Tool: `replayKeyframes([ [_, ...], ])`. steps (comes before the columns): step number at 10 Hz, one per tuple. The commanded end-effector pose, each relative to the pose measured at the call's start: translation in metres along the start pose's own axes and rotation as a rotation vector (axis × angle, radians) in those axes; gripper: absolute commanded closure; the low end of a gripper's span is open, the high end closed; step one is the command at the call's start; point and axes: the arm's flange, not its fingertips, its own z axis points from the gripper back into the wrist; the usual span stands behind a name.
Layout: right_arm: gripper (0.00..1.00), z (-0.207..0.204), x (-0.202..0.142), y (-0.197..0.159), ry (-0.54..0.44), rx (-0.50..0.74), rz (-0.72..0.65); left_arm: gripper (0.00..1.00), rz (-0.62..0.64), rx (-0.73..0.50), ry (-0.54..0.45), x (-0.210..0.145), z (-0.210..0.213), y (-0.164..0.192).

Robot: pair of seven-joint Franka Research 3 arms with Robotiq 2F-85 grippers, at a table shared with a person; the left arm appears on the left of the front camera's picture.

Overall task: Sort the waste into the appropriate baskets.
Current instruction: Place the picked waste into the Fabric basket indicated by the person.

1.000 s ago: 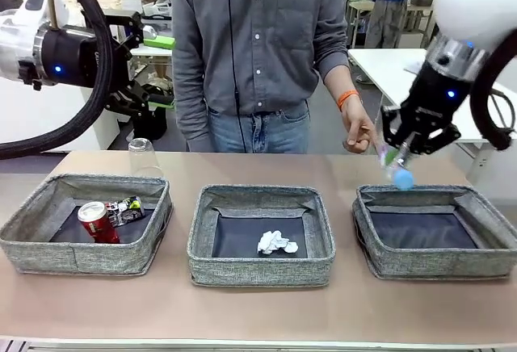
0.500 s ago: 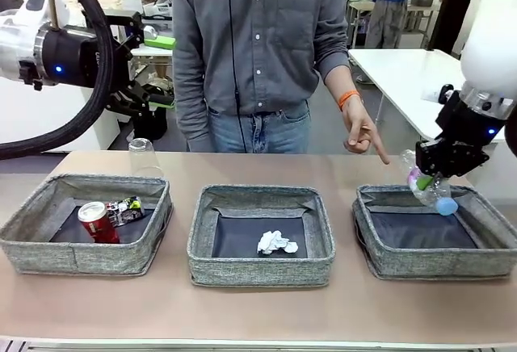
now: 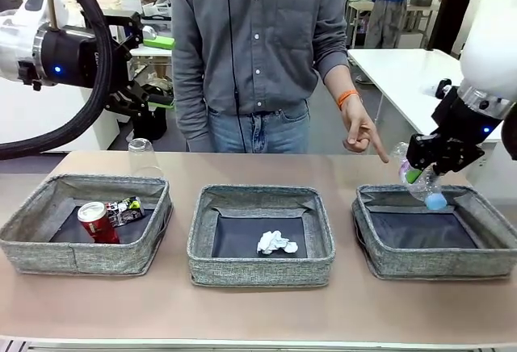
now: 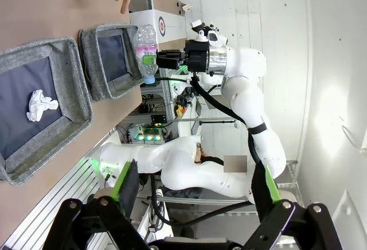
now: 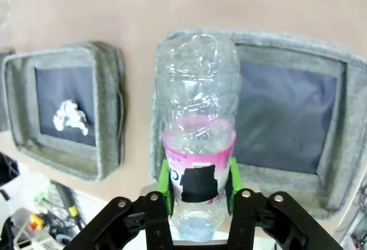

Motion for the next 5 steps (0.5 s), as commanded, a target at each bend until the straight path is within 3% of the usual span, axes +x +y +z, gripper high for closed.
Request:
replayKeyframes([
  [1, 0.0, -0.0034, -0.0013, -0.0007, -0.025, 0.003, 0.006, 0.0, 0.012, -0.016, -0.008, -0.0005, -0.0013, -0.0039],
  [5, 0.0, -0.0004, -0.0008, 0.0002, -0.043, 0.008, -0.013, 0.0, 0.012, -0.016, -0.008, -0.0005, -0.0013, -0.0039],
])
